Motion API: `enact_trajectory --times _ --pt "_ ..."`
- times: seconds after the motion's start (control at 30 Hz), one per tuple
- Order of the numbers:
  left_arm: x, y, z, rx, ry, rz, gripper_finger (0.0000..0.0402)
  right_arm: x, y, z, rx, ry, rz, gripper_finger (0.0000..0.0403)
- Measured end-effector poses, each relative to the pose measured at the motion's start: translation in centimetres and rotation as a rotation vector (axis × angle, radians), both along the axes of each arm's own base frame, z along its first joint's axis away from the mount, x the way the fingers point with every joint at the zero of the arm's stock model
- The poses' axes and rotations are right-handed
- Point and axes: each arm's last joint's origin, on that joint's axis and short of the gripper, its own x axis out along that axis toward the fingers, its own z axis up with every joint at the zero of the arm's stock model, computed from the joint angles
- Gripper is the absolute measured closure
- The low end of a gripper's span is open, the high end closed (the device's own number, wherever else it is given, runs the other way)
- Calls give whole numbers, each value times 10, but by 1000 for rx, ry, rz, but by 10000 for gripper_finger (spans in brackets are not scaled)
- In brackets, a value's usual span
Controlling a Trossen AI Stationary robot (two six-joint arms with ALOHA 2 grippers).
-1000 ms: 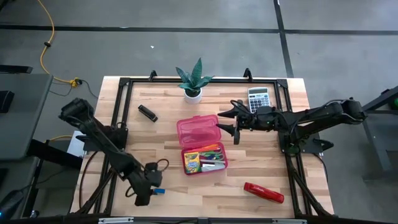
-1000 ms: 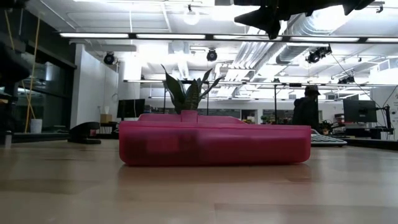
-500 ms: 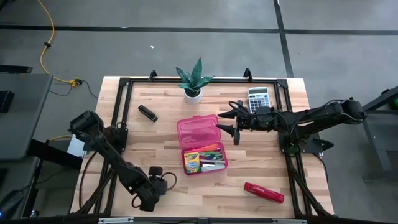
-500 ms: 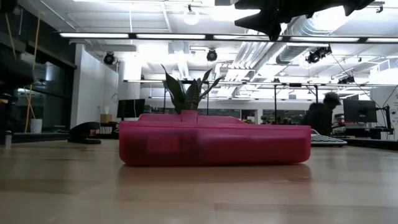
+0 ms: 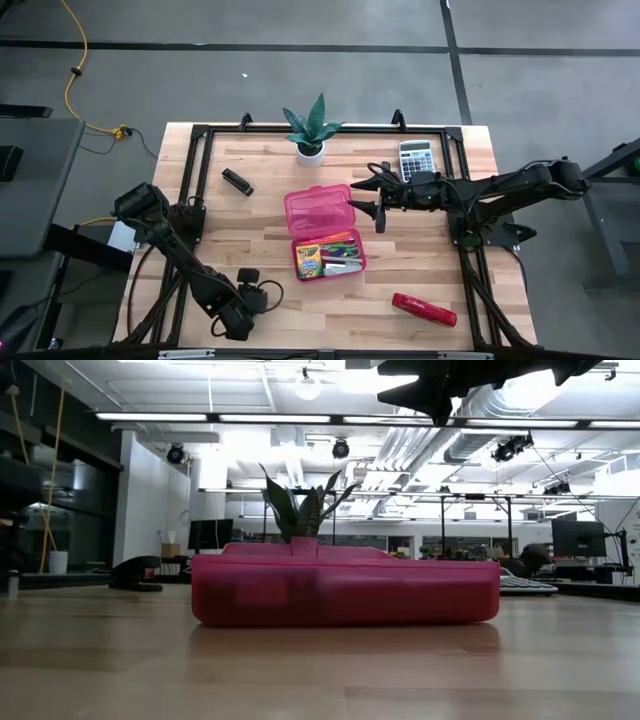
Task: Pack school essentials
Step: Put the blue eraser into the red supply box
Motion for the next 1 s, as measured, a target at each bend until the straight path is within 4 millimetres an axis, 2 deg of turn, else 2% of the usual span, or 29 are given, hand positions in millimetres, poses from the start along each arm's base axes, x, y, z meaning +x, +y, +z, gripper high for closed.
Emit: enact_trajectory --times 0.27,0.47,0.6,0.7,0.83,1.0 --pt "-1 2 3 -3 1 3 343 0 0 0 0 0 0 183" --pt "-5 10 21 -8 -7 -42 347 0 0 0 0 0 0 183" --pt "-11 30 51 15 -19 -46 339 0 0 0 0 1 -5 183" --pt "-13 54 83 40 -118 -23 338 0 0 0 -1 0 -10 183" --pt "-18 94 131 65 -342 72 337 0 0 0 24 -4 -13 183" --pt "-38 142 183 113 -690 260 337 0 0 0 48 -7 -16 183"
